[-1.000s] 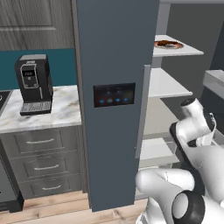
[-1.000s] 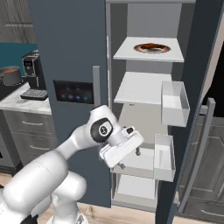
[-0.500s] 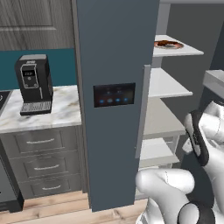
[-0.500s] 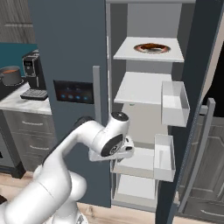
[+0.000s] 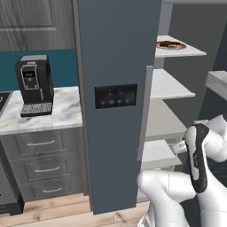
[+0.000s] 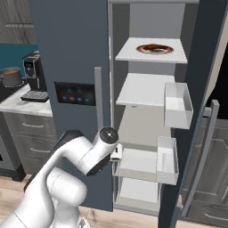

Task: Retrieve the chicken drumstick from the fridge and place it on the saucepan with marinade on the stove.

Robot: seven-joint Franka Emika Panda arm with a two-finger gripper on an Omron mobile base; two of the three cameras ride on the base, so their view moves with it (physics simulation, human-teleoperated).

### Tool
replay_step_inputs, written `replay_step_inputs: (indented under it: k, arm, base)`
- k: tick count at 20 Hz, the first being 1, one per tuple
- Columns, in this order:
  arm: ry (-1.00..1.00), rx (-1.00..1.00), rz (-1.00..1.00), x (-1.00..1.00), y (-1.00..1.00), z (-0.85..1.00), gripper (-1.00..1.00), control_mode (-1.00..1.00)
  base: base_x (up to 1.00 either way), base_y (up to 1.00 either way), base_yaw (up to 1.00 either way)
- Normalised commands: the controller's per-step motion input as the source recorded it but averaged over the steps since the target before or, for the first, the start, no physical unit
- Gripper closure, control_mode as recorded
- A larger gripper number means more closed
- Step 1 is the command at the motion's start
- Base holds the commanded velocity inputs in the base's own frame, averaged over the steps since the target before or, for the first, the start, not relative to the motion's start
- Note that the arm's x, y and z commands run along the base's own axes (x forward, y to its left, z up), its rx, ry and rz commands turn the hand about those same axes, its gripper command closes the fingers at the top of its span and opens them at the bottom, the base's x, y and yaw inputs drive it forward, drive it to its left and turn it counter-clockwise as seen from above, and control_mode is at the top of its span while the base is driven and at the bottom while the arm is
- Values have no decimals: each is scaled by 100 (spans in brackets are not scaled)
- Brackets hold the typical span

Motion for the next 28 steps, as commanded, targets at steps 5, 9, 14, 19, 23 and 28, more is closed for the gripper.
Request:
replay_step_inputs:
  k: [5, 9, 14, 19, 23, 28]
  arm:
    - [6, -33, -44, 0, 41, 28, -100, -100]
    - [-5, 0, -20, 1, 13, -3, -100, -100]
    - [-9, 0, 0, 15, 17, 0, -100, -100]
    - [-25, -8, 0, 48, 38, 19, -100, -100]
    - [-11, -10, -6, 46, 33, 36, -100, -100]
    - [-7, -12, -13, 47, 18, 28, -100, -100]
  base:
    - [0, 0, 0]
    - [0, 0, 0]
    - [0, 0, 0]
    - [0, 0, 0]
    - [0, 0, 0]
    - [0, 0, 0]
